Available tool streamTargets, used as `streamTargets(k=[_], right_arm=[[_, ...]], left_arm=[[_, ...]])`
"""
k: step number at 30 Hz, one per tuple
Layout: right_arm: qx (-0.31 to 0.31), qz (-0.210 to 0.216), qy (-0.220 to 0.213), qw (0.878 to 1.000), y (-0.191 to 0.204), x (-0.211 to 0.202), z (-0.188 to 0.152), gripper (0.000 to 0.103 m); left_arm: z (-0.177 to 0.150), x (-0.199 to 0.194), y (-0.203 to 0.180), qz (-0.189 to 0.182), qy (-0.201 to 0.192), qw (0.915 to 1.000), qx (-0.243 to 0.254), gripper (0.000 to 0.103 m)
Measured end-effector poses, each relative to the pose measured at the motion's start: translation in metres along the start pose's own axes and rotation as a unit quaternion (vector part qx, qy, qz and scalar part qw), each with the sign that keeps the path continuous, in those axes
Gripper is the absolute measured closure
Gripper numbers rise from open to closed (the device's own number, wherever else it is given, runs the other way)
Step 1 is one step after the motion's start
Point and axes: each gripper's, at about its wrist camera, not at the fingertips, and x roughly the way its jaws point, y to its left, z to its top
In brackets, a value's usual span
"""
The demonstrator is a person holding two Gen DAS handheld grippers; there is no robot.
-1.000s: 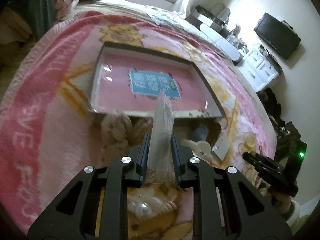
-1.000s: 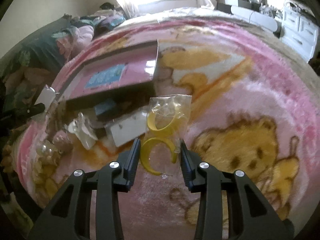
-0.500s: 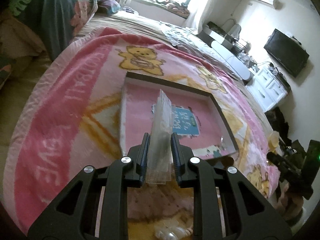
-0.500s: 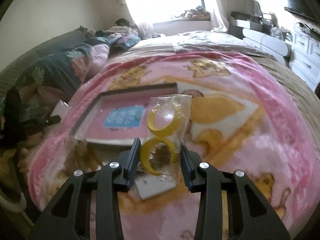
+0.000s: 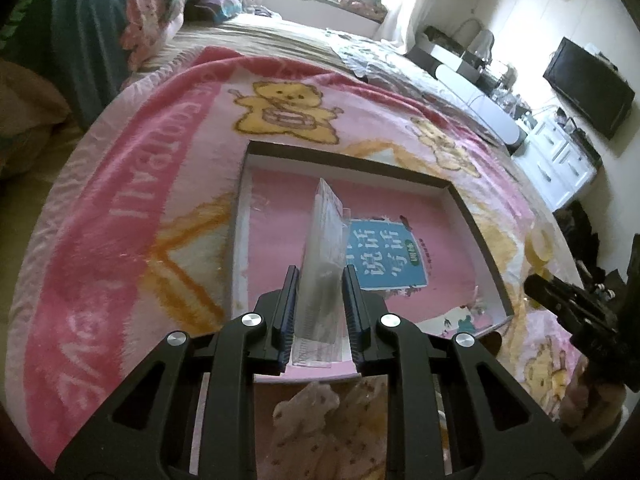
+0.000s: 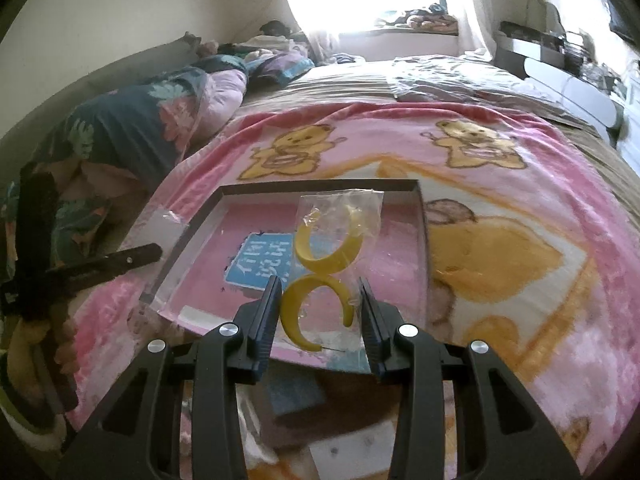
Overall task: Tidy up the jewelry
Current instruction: 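Lower both held bags into the display box and open both tools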
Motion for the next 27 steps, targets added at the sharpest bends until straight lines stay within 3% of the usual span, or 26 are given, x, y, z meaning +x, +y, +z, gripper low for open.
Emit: streamTargets(k=[11, 15, 17, 19, 27], right_arm=[[0.003, 0.000, 0.043, 0.999, -0.012, 0.039, -0.025, 0.067], [0.011, -0.013, 0.044, 0.999, -0.020, 0.044, -0.026, 0.065], [0.021, -0.015, 0.046, 0.999, -0.025, 0.043, -0.025, 0.058], [0.032, -0.010, 0.034, 0.999, -0.029, 0.036, -0.024, 0.044], [0.024, -0.021, -0.026, 0.999, -0.028, -0.012, -0.015, 0.028]], left_arm=[[-0.001, 0.021, -0.011, 0.031, 0.018, 0.9993, 0.012, 0.087], [-0.002, 0.018, -0.014, 0.041, 0.014, 0.9990, 0.014, 0.074], [-0.003, 0.013, -0.016, 0.044, 0.010, 0.9989, 0.014, 0.069], [-0.004, 0.008, -0.017, 0.044, 0.005, 0.9989, 0.011, 0.064], [-0.001, -0.028, -0.019, 0.045, -0.029, 0.9985, 0.001, 0.048]])
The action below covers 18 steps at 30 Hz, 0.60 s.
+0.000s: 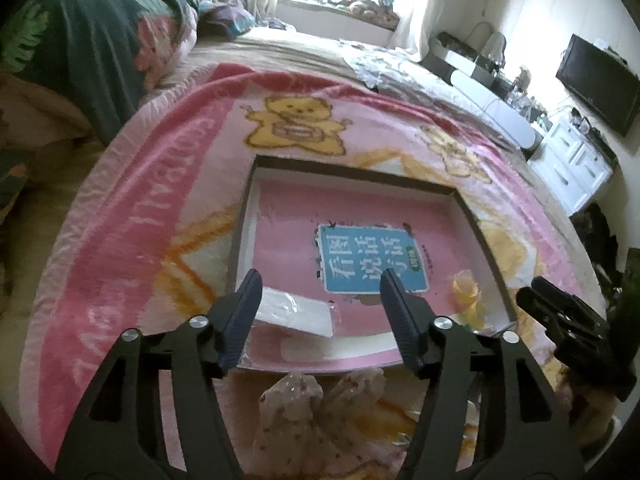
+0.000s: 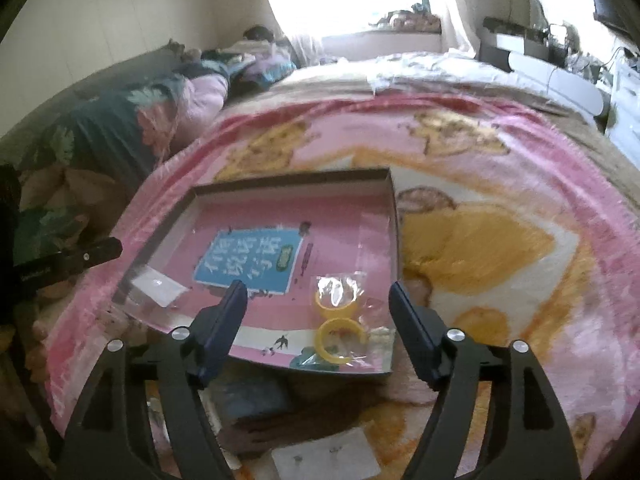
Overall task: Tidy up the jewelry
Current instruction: 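Lower both held bags into the display box and open both tools, then move both tools back over the remaining jewelry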
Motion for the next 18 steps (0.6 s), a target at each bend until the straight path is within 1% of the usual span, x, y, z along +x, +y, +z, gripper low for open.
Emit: streamTargets(k=[3, 5, 6, 9, 11, 14, 18], right_arm=[[-0.006, 0.000, -0.025, 1.000, 0.003, -0.025, 0.004, 0.020], [-0.006, 0.001, -0.038, 0.999, 0.004, -0.039, 0.005, 0.017], [-0.006, 0.002, -0.044, 0.999, 0.005, -0.048, 0.005, 0.016], [-0.003, 0.004, -0.058, 0.998, 0.007, -0.069, 0.004, 0.012], [0.001, 0.006, -0.068, 0.998, 0.009, -0.086, 0.003, 0.012], [0.004, 0.010, -0.077, 0.997, 0.012, -0.108, -0.003, 0.011], [-0.002, 0.005, -0.085, 0.996, 0.017, -0.129, -0.010, 0.011]], left_arm=[[0.001, -0.017, -0.002, 0.000, -0.014, 0.9999, -0.005, 0.036], [0.001, -0.027, -0.004, -0.002, -0.024, 0.9997, -0.007, 0.031], [0.000, -0.034, -0.005, 0.000, -0.029, 0.9995, -0.008, 0.022], [-0.001, -0.049, -0.009, 0.001, -0.042, 0.9991, -0.007, 0.013], [-0.005, -0.062, -0.010, -0.003, -0.052, 0.9986, -0.011, 0.010], [-0.011, -0.077, -0.013, -0.004, -0.060, 0.9981, -0.013, 0.009], [-0.019, -0.097, -0.014, -0.011, -0.070, 0.9974, -0.013, 0.009]])
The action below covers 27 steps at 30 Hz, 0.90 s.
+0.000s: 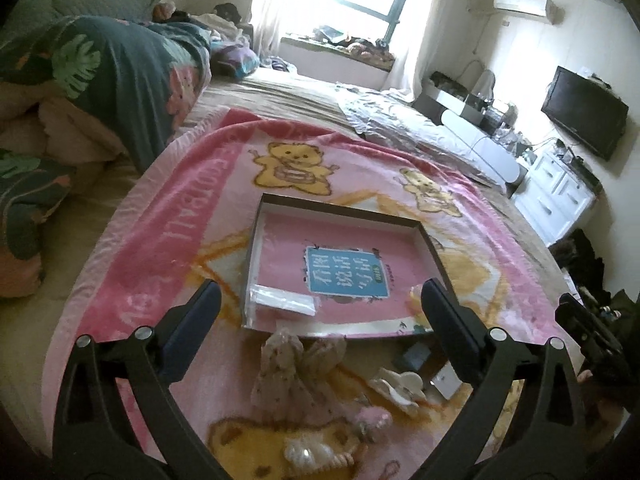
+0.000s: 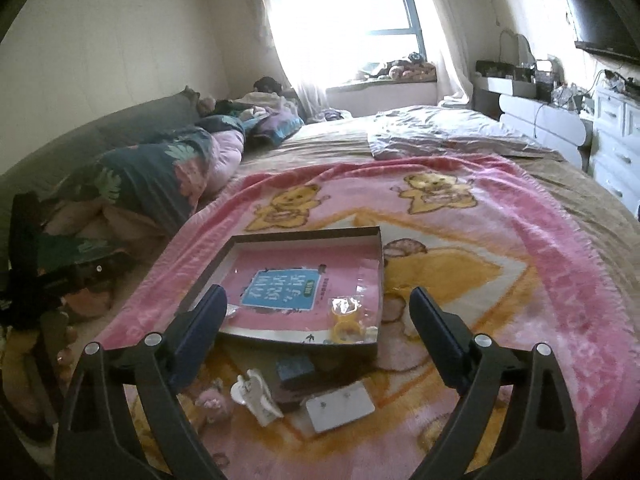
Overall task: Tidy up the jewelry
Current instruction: 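Move both tools back over the remaining jewelry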
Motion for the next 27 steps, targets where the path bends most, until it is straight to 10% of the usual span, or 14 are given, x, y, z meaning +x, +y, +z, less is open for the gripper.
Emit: streamTargets(k=[27], right_arm=[[-0.043, 0.000, 0.039, 0.998, 0.043, -0.051, -0.057, 0.011]], left_arm=[[-0.082, -0.060, -0.006, -0.009, 0.023, 0.9978, 0.061, 0.009]])
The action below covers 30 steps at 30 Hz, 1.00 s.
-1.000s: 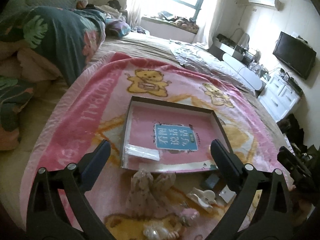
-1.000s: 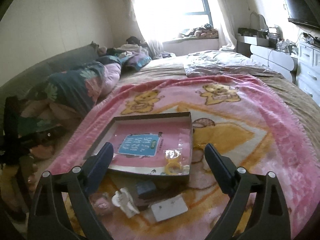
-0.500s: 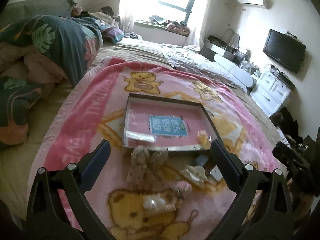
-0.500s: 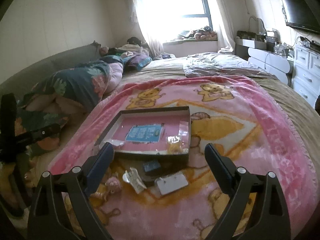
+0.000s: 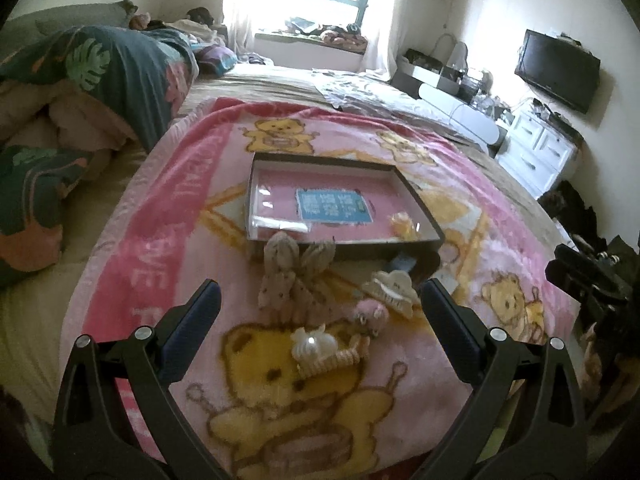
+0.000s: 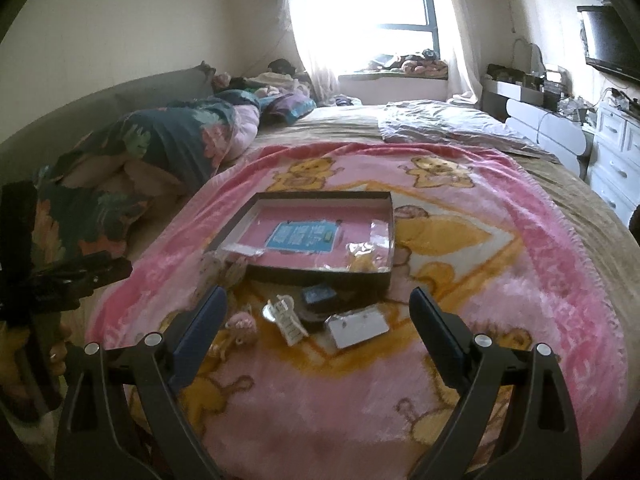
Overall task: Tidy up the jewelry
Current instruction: 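Move both tools back over the remaining jewelry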
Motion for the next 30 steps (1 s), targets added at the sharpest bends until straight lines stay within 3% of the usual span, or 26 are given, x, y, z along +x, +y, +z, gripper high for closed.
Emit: streamTargets(k=[13, 27, 30], right_arm=[[-0.012, 0.014, 0.039, 0.999, 0.011, 0.016, -0.023, 0.011], [-0.036, 0.015, 0.084, 0.996, 0.015, 0.043, -0.053, 0.011], [-0.038, 0.012, 0.093, 0.995, 0.013, 0.052, -0.058, 0.011]], left_arm=[[-0.044, 0.015, 0.018, 0.021, 0.049, 0.9985, -0.008, 0.009], [-0.069, 0.047, 0.014, 0.008, 0.094, 0.9954, 0.011, 0.010], [-0.068, 0.063, 0.008, 0.003, 0.107, 0.9940, 0.020, 0.019]])
